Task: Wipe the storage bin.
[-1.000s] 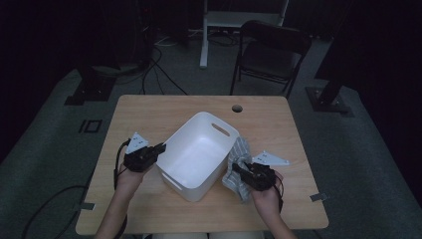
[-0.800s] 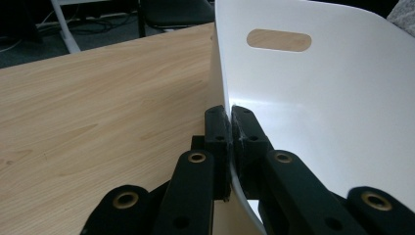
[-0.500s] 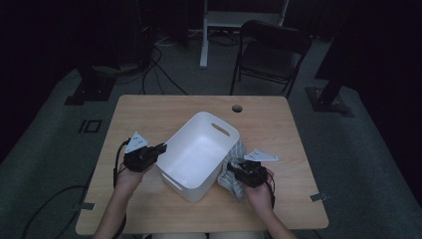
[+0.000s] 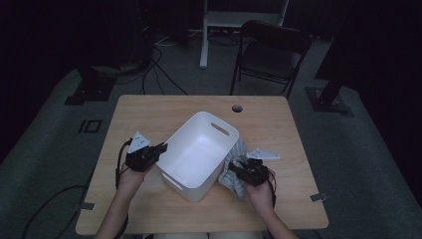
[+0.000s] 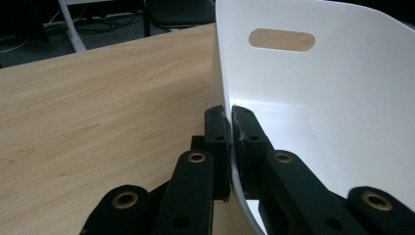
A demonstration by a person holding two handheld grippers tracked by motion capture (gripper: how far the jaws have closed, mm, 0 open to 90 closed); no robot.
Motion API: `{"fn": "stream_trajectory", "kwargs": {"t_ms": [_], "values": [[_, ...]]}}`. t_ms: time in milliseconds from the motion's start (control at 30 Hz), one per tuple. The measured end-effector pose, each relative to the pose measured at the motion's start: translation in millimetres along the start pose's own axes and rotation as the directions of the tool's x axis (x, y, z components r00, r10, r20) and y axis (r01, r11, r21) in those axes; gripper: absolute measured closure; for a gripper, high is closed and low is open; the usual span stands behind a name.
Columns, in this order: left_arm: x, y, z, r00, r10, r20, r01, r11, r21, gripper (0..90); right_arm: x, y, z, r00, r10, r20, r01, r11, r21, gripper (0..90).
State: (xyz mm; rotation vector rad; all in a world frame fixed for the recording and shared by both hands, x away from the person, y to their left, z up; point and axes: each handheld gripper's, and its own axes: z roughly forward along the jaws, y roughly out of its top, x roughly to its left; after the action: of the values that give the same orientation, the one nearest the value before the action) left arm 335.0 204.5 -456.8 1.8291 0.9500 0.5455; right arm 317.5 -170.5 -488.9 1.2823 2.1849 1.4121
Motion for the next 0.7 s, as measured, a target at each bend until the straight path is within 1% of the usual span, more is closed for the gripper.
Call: {"fn": "stream_trajectory", "kwargs": {"t_ms": [67,100,133,167,233,300,333,400,433,533,700], "values": [[0.7,-0.3,0.3,0.9999,-0.012,0.005,0.012,0.9999,-0.001,86.0,7.3,6.3,-11.3,0.9998,-0.007,-0.02,0.006,0.999,-0.045,76.3],[0.7,-0.3,0.4,0.9999,-0.012,0.005,0.012,0.9999,-0.002,86.0,11.0,8.4,-15.8,0.9993,-0.007,-0.036,0.005,0.998,-0.066,76.3],[0.8,-0.3,0.5,0.9999,-0.014,0.006,0.014,0.9999,-0.002,86.0,13.9,9.6,-17.8,0.9991,-0.014,-0.039,0.011,0.997,-0.077,76.3],[0.8,-0.4,0.5,0.9998,-0.016,0.008,0.016,0.9999,-0.003,86.1,18.2,10.5,-18.7,0.9989,-0.031,-0.035,0.028,0.996,-0.083,76.3],[0.6,-0.2,0.2,0.9999,-0.009,0.009,0.009,1.0,0.001,86.2,21.0,9.6,-17.1,0.9989,-0.037,-0.028,0.034,0.996,-0.082,76.3],[0.1,-0.1,0.2,1.0,0.002,0.008,-0.002,1.0,0.003,86.3,19.6,8.4,-14.2,0.9988,-0.041,-0.026,0.039,0.996,-0.077,76.4],[0.1,0.0,0.2,0.9999,0.0,0.012,0.0,1.0,0.004,86.3,19.5,8.1,-13.3,0.9988,-0.044,-0.022,0.042,0.996,-0.074,76.4],[-0.6,0.2,0.2,0.9998,0.012,0.013,-0.012,0.9999,0.007,86.3,19.2,6.4,-10.6,0.9982,-0.059,-0.004,0.059,0.996,-0.066,76.4],[-0.6,0.2,0.2,0.9998,0.012,0.013,-0.012,0.9999,0.007,86.2,19.2,6.4,-10.6,0.9982,-0.059,-0.004,0.059,0.996,-0.066,76.4],[0.3,0.4,0.4,0.9996,0.008,0.026,-0.008,0.9999,0.01,86.1,17.8,2.1,-4.1,0.9982,-0.06,0.008,0.06,0.997,-0.041,76.3],[-0.5,0.6,0.5,0.9997,0.011,0.022,-0.011,0.9999,0.012,86.1,13.5,-2.3,3.1,0.9984,-0.055,0.015,0.056,0.998,-0.009,76.3]]}}
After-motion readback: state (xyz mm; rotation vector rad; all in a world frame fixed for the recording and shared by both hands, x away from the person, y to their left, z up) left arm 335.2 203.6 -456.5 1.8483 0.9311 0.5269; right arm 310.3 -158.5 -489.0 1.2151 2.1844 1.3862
